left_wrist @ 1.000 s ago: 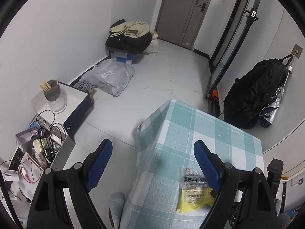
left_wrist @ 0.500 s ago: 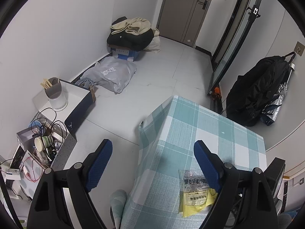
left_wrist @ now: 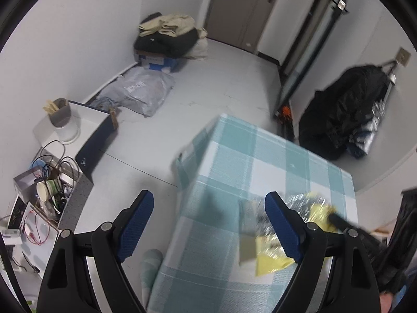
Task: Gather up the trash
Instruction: 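Close the right tool on the clear bag with yellow print, then grasp the small crumpled wrapper with the left tool while the right tool lifts the bag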
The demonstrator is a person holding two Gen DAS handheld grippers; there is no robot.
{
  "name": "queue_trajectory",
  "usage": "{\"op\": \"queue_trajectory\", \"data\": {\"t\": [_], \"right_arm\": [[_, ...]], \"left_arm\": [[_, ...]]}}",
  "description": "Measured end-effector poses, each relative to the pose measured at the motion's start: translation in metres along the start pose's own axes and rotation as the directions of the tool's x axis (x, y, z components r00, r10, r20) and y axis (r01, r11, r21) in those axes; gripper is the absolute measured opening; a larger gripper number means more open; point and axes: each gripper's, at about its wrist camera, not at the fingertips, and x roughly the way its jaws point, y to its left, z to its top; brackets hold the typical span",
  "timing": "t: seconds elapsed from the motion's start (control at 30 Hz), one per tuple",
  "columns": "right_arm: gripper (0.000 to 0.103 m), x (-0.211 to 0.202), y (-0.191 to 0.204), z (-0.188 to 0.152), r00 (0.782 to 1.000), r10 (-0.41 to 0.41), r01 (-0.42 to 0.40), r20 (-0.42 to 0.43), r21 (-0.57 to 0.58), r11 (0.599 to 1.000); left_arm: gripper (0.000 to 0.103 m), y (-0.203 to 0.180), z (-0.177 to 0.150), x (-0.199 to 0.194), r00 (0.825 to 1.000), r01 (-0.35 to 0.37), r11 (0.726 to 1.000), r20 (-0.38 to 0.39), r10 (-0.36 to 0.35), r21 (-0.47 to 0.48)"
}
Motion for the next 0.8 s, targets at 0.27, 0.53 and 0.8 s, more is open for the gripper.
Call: {"op": "queue_trajectory", "data": {"t": [0.27,0.53,0.8], "right_arm": [[0.002,-0.046,-0.025,0.011,0.992,-0.024,0.017,0.123,0.056,0.998],[0.002,-0.085,-0.064,0.008,0.975,-0.086,0.063,0.203,0.120,0.991],[0.002,-0.117,-0.097,-0.003,0.963,-0.136,0.101,0.234,0.152,0.983]], "left_arm": [[0.085,-0.032,-0.014,0.004,0.998,0.050,0.995,-0.040,-0.046,0.085],[0.085,-0.068,-0.031,0.012,0.992,0.092,0.981,-0.097,-0.076,0.170],[0.085,-0.107,-0.052,0.024,0.980,0.140,0.949,-0.176,-0.093,0.282]]}}
